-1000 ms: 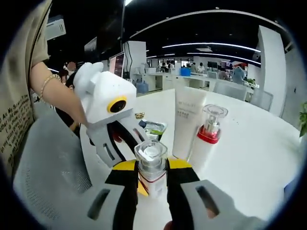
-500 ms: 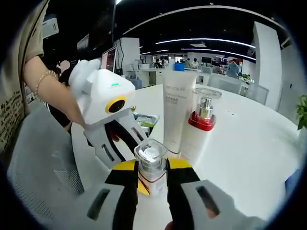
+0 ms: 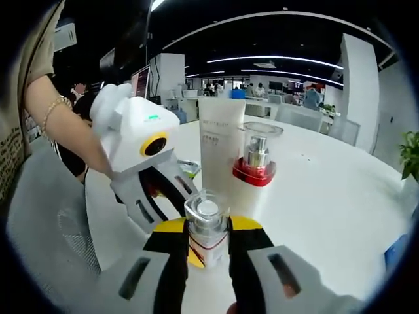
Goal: Arrange the skincare products in the storage area until every visible bottle or jar stands upright without overlapping.
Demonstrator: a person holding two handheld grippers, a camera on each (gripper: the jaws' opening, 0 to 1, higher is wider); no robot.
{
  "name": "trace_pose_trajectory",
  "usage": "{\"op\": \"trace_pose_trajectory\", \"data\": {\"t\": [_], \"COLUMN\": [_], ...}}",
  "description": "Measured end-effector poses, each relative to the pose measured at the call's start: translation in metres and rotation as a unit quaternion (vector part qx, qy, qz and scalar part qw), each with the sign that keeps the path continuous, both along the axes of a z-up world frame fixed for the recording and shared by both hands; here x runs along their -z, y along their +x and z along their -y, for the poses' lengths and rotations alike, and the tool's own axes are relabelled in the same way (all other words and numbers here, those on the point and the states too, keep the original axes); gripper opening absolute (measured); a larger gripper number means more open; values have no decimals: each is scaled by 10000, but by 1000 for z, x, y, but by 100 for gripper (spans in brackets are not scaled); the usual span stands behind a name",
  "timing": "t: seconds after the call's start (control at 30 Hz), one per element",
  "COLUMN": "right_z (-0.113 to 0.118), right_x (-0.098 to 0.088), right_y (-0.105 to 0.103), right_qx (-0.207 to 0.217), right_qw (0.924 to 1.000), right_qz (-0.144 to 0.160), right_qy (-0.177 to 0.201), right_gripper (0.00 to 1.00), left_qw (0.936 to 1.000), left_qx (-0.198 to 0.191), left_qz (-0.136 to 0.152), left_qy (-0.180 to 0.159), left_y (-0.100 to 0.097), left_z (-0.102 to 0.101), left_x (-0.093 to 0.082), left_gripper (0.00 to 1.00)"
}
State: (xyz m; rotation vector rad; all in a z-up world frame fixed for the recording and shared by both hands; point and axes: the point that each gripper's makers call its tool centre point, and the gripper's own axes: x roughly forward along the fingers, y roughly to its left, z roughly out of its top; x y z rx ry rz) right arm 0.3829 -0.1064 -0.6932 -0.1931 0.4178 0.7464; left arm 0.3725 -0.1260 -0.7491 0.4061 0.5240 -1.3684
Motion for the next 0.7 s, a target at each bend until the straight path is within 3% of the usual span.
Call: {"op": "trace_pose_trajectory", "data": {"t": [0.7], "right_z": [9], "right_x": [2], "right_y": [5], "right_qx": [556], "right_qw": [9984], "right_qz": [-21], "right_qy": [110], "right_gripper": [22], "left_qw": [9999], "left_qx": [97], "left_qz": [1], "left_qy": [54], "left_y": [9], "left_z": [3], "left_x": [-2], "left_gripper": [17]}}
